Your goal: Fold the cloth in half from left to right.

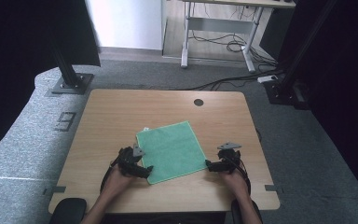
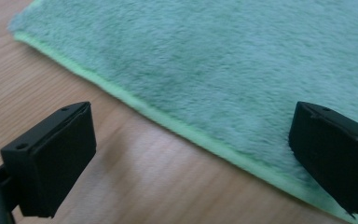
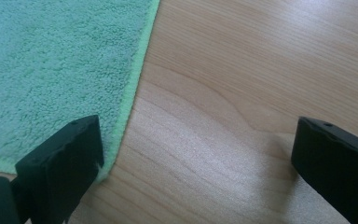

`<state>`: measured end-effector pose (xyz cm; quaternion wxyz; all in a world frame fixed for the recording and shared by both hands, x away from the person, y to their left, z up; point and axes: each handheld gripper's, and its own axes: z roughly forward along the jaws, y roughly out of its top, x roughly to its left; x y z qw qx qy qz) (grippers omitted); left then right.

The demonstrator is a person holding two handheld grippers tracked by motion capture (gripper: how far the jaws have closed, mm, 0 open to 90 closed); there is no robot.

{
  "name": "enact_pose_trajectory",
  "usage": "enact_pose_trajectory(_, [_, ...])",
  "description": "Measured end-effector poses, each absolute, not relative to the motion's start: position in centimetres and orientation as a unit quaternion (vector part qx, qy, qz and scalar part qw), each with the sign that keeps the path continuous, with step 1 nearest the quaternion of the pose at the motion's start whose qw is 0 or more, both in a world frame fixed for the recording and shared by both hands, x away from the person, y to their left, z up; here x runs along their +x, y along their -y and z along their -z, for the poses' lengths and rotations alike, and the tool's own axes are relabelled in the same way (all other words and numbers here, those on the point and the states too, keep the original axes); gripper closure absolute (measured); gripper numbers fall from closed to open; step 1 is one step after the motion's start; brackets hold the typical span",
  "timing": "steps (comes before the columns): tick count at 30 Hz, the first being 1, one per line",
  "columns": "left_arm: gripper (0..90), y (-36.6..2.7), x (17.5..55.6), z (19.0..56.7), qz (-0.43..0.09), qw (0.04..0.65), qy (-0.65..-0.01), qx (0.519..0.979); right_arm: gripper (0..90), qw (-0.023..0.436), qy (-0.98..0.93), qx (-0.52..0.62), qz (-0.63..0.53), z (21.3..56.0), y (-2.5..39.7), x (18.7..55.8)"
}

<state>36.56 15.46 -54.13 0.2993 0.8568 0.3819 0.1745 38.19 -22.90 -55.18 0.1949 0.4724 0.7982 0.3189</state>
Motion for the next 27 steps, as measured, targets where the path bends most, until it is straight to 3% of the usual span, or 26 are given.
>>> enact_pose_trajectory(27, [2.3,-20.6,48.1,52.1,-0.194,0.32,-0.482,0.792,0.0,0.193,-0.791,0.472,-0.338,55.7,23.3,38.0])
